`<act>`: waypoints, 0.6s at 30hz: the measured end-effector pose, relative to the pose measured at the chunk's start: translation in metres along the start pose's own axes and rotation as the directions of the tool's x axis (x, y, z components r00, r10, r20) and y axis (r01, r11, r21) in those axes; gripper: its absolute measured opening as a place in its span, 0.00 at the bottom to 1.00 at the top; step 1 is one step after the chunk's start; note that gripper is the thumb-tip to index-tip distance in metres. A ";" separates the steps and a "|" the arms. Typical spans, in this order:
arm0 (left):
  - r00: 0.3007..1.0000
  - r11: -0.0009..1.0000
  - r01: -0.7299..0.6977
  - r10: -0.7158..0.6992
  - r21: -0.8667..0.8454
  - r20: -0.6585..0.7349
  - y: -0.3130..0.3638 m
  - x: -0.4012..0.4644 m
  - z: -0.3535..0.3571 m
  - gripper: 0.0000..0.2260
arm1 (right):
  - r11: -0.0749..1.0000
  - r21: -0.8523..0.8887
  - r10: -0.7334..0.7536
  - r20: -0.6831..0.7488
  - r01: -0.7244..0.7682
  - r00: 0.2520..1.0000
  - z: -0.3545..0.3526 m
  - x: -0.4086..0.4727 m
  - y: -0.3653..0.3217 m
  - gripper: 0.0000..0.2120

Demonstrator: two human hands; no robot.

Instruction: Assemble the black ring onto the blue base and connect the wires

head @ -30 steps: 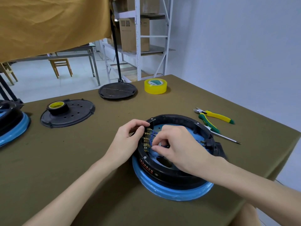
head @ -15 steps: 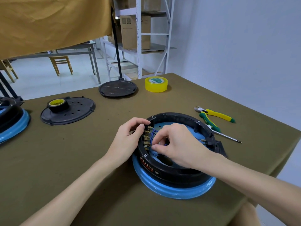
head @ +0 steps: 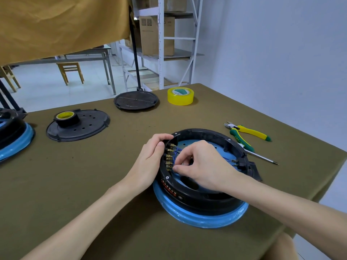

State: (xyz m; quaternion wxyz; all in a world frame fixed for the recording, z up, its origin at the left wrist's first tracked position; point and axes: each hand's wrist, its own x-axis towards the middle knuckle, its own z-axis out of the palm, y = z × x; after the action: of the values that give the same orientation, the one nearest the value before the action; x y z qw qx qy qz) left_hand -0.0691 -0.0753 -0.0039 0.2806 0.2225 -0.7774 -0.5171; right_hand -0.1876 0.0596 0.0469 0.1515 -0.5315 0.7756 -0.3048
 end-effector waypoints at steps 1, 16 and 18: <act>1.000 1.000 -0.005 0.004 0.014 0.018 -0.001 -0.001 0.000 0.15 | 1.000 0.004 0.030 0.007 -0.030 1.000 0.000 0.000 -0.001 0.10; 0.998 0.995 0.029 -0.035 0.097 0.061 -0.002 0.001 -0.001 0.17 | 0.986 0.066 0.147 0.063 -0.151 0.987 0.006 0.001 -0.011 0.10; 0.996 0.994 0.046 -0.053 0.096 0.071 -0.002 0.001 -0.001 0.17 | 0.990 0.058 0.126 0.065 -0.130 0.990 0.003 0.000 -0.008 0.11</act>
State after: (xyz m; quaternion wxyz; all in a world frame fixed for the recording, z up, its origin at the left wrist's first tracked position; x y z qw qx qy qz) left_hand -0.0694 -0.0774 -0.0051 0.2281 0.2353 -0.8050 -0.4946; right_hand -0.1799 0.0567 0.0496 0.2107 -0.4847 0.7933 -0.3022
